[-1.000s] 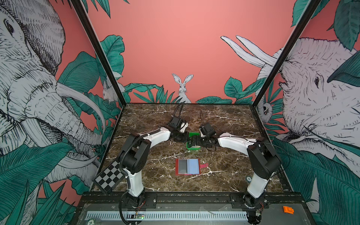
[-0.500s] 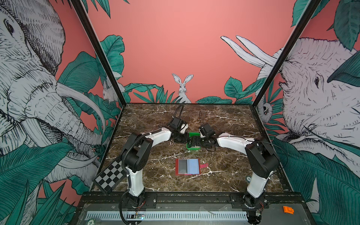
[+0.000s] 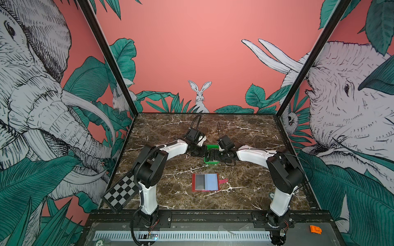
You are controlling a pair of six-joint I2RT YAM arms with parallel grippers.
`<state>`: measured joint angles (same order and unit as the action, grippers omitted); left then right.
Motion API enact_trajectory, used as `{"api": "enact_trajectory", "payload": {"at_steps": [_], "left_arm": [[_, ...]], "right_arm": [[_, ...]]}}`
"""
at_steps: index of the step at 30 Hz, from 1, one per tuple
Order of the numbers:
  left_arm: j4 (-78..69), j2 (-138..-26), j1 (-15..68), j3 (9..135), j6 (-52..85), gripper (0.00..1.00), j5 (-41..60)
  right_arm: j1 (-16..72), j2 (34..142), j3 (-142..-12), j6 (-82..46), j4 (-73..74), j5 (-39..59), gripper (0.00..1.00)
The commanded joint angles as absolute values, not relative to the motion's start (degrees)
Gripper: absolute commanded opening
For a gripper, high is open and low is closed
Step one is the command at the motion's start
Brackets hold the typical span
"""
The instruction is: Put the credit cards into the card holder
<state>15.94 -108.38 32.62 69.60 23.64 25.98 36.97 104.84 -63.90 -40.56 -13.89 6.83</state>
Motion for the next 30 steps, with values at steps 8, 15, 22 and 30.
{"api": "enact_trajectory", "payload": {"at_steps": [8,15,22,30], "left_arm": [[17.7,-109.6,32.4,70.2,23.5,0.14,25.0],[17.9,-110.1,32.7,70.4,23.8,0.15,25.7],[17.9,-110.2,33.3,70.7,23.9,0.15,25.8],[18.2,-110.1,33.6,70.7,24.0,0.15,25.8]], "right_arm": [[35.6,102.5,-63.8,-40.8,-15.9,2.8,0.95],[35.2,102.1,-63.7,-40.5,-15.9,2.8,0.95],[35.0,102.6,-64.3,-40.8,-16.6,1.8,0.95],[34.8,104.8,-66.4,-40.7,-17.8,1.5,0.95]]}}
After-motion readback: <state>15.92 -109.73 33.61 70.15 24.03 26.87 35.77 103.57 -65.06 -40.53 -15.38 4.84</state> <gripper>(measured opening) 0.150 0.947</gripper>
